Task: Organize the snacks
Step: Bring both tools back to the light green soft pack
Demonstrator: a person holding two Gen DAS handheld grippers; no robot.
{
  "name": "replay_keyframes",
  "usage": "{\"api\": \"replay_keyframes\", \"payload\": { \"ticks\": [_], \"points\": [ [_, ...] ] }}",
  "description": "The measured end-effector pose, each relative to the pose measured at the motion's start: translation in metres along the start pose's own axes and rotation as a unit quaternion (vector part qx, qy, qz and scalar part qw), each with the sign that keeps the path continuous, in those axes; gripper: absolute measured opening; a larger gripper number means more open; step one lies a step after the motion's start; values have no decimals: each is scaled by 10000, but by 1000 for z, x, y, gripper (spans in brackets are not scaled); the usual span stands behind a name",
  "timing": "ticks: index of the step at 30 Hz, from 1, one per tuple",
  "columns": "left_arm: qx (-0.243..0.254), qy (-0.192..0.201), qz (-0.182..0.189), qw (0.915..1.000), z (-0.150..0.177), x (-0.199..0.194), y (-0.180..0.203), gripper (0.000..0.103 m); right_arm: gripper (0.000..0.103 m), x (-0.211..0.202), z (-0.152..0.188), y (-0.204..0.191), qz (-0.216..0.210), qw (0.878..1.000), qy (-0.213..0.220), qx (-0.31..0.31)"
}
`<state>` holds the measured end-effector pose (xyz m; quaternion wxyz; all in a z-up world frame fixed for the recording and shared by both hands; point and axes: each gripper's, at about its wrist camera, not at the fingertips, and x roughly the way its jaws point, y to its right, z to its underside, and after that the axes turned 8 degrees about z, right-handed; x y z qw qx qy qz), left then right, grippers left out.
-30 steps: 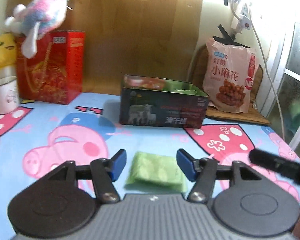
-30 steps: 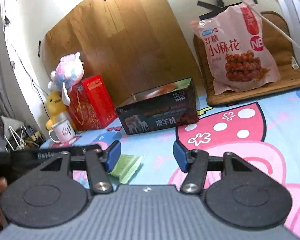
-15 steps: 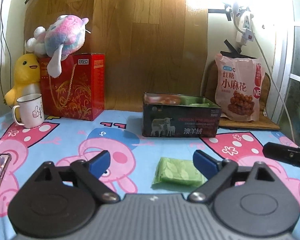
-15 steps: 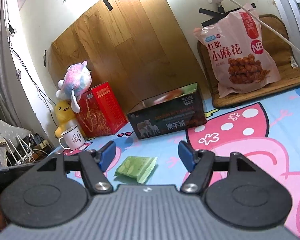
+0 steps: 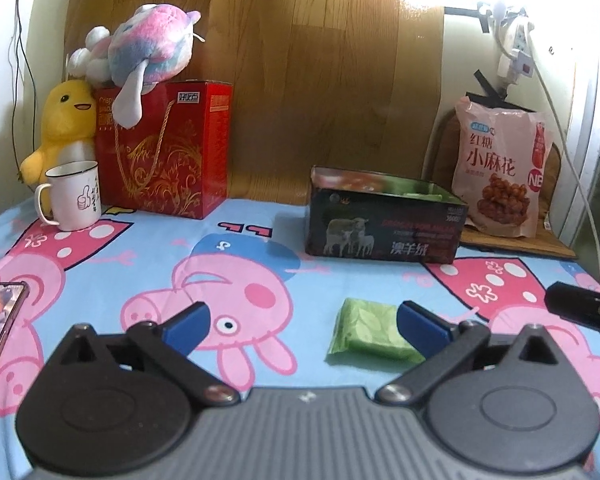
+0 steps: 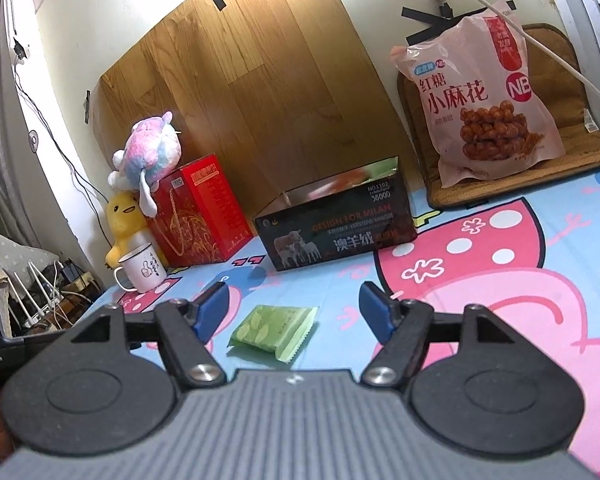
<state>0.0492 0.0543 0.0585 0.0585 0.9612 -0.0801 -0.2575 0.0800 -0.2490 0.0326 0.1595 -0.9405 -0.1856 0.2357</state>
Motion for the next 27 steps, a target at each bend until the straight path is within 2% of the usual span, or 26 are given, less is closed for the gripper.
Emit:
{"api": "replay_keyframes", "payload": {
  "ticks": [6,14,27],
  "points": [
    [98,-25,-55,9999,1,2,3,103,75,5,1,2,35,10000,-77,33],
    [8,54,89,9999,-1,-1,2,103,77,6,3,6,107,9998,-99,139],
    [635,643,-433,9950,-9,-19,21,103,78,5,4,11,161,9996,-78,236]
  ]
}}
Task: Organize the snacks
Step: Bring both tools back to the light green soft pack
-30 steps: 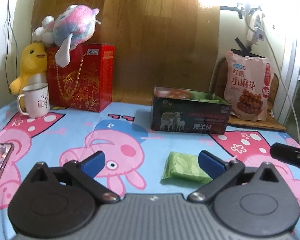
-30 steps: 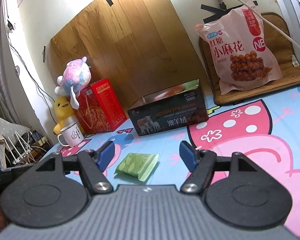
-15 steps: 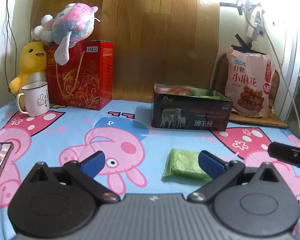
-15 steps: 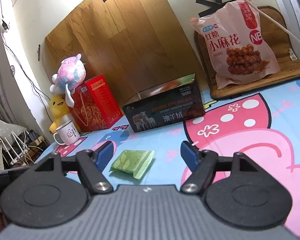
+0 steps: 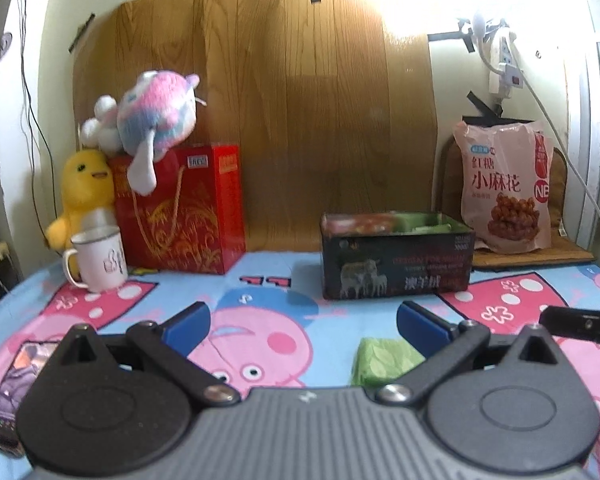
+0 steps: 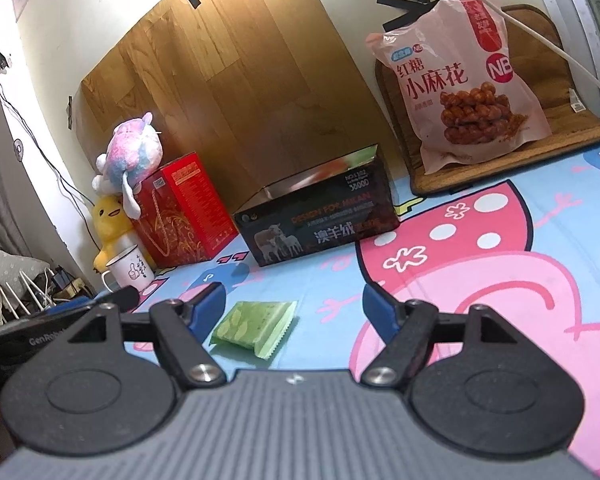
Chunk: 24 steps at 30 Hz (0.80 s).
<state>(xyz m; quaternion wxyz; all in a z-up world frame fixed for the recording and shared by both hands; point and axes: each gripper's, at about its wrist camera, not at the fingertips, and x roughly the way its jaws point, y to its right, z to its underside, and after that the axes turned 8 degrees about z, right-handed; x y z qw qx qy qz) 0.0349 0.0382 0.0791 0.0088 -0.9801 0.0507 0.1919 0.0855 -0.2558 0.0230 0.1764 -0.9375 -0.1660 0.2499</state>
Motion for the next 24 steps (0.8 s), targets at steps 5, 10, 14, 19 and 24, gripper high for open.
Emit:
{"api": "replay_keyframes", "payload": {
  "ticks": [5,10,14,19,24],
  "points": [
    [41,98,-28,9999,-5,-4,2,103,78,-2,0,1,11,10000,41,2],
    [78,169,-112,9998,-6,-8,4,103,78,-3,0,2,14,10000,71,22],
    [72,188,-110,9997,-7,-9,5,103,78,-4,0,3,17,9999,87,49],
    [144,227,-115,9996,-8,-12,7,103,78,-6,0,5,21,9999,116,68],
    [246,125,-75,9996,-7,-10,9,103,79,-6,0,6,2,9999,113,75]
  ]
}}
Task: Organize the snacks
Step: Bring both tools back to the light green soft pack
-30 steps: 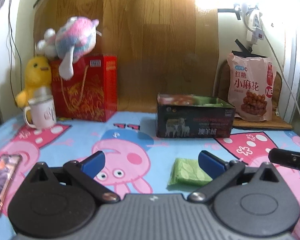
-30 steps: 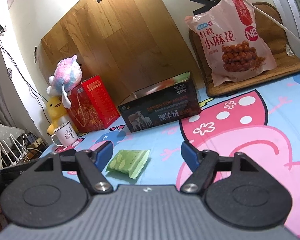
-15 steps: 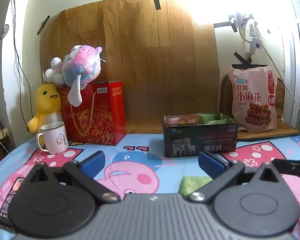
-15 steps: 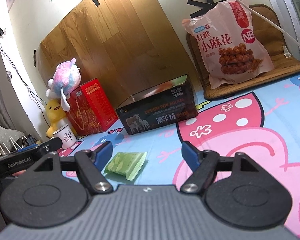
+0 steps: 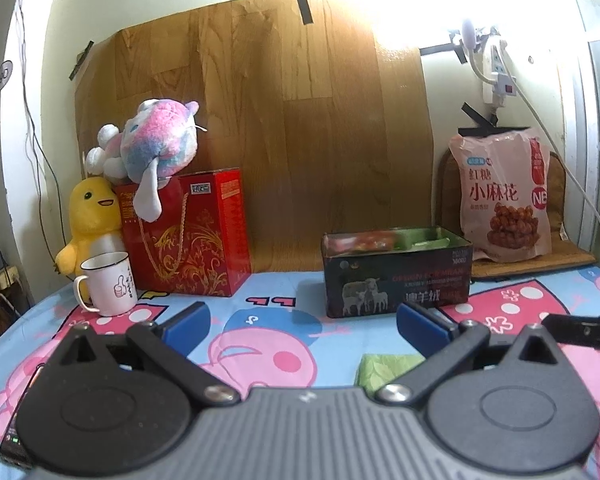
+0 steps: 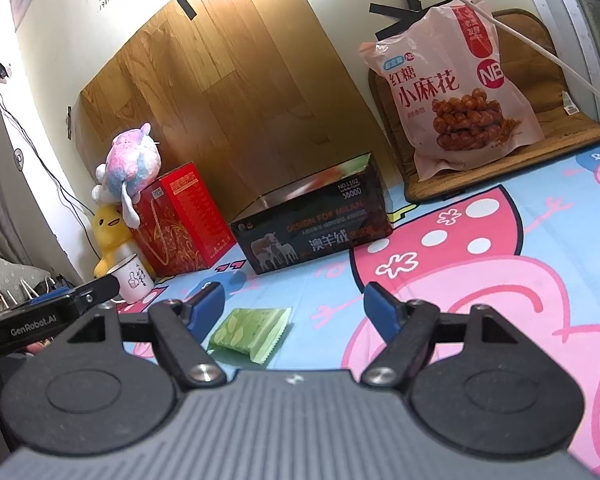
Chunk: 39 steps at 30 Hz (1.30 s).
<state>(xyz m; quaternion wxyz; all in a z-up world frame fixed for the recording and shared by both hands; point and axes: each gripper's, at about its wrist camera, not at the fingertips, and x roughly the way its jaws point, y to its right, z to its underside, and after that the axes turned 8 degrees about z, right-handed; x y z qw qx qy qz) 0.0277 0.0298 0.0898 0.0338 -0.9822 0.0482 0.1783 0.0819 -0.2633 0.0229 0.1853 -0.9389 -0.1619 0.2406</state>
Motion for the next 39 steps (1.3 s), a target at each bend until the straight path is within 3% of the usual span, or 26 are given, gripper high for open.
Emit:
{"api": "replay_keyframes", "payload": {
  "ticks": [16,28,39],
  "points": [
    [-181,-945,1,9954,14,33,-8,103,80,5,1,2,-43,9999,-141,-40],
    [71,-1251,-360,9915,20,51,-4,103,81,11,3,5,-79,9997,-240,-9],
    [-98,-1551,-337,9873,32,75,-14,103,81,24,10,-1,-178,9973,-536,-459]
  ]
}}
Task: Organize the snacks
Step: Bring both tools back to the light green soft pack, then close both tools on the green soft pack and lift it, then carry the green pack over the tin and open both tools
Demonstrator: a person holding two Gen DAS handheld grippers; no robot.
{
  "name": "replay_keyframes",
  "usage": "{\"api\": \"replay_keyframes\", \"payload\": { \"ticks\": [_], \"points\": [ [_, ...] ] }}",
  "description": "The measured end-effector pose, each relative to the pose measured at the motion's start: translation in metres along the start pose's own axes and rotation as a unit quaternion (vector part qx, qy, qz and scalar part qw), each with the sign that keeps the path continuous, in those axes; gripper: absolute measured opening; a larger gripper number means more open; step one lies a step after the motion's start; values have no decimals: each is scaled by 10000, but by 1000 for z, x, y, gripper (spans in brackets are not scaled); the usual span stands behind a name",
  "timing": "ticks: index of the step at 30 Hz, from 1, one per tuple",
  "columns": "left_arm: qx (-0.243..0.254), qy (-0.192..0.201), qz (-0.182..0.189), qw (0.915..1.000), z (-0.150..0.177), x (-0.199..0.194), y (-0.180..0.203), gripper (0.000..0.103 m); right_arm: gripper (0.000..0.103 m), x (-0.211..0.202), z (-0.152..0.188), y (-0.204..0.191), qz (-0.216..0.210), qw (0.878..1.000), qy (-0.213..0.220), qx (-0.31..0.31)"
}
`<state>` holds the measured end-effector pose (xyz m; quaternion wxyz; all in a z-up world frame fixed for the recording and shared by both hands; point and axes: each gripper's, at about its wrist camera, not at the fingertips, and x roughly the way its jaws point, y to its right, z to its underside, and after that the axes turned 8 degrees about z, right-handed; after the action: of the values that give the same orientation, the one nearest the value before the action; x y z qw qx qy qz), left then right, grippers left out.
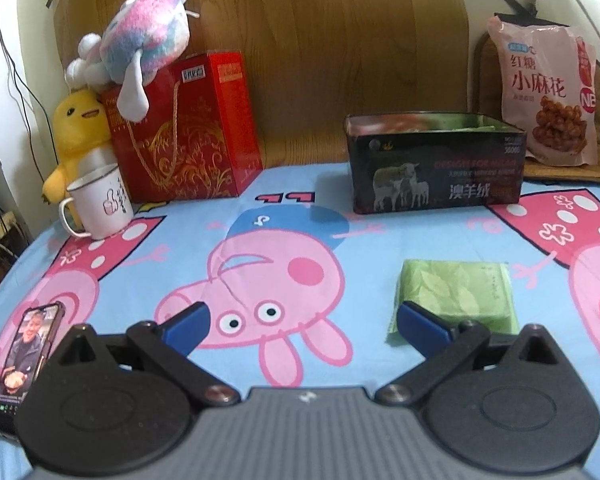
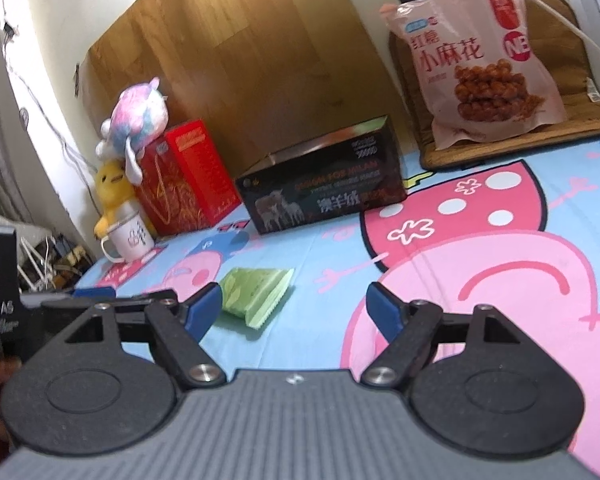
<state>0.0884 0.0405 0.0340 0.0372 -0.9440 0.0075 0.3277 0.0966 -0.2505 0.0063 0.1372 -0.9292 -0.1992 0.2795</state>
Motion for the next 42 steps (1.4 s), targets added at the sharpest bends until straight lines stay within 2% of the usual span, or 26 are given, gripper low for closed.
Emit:
{"api": "replay_keyframes", "payload": {
  "ticks": [10,13,19,21,24,27,28,29,30,31,32,33,35,38,42],
  "points": [
    [-178,-136,14,9997,-3,23,-11,103,84,17,2,-20,-121,9967,-269,-752],
    [-224,-91,185,9995,-6,27,-16,103,85,23,0,-23,-133,9954,-335,-890],
    [-322,-27,910,9953,-20,36,-25,103,85,42,-6,-26,-122,9919,-566,-1133],
    [-449,-58,1367,9896,-26,39,-29,103,85,51,-8,-28,-165,9891,-683,-1291],
    [-746,-245,2021,9762,-32,46,-36,101,85,64,-10,-31,-185,9838,-903,-1534],
    [-902,-541,2473,9632,-30,59,-36,88,85,72,-10,-34,-240,9795,-990,-1737],
    [-942,-659,2577,9594,-28,63,-34,71,85,74,-9,-35,-261,9783,-978,-1807],
    [-937,-795,2689,9553,-26,69,-30,62,84,76,-9,-37,-283,9771,-954,-1878],
    [-816,-693,2627,9589,-25,66,-24,56,75,78,-8,-39,-310,9758,-930,-1955],
    [-727,-722,2755,9558,-25,66,-19,47,67,80,-7,-41,-338,9740,-874,-2063],
    [-762,-799,2985,9480,-26,67,-15,40,52,82,-7,-44,-375,9712,-828,-2200],
    [-843,-809,3084,9441,-27,66,-12,41,48,84,-7,-47,-457,9684,-826,-2307],
    [-711,-730,2948,9501,-34,62,-6,41,35,87,-10,-50,-627,9669,-881,-2309],
    [-555,-388,2881,9552,-59,54,-3,41,35,87,-24,-51,-623,9692,-665,-2286],
    [-301,221,2681,9627,-107,45,0,40,35,90,-65,-57,-647,9704,-104,-2324]
  ]
}}
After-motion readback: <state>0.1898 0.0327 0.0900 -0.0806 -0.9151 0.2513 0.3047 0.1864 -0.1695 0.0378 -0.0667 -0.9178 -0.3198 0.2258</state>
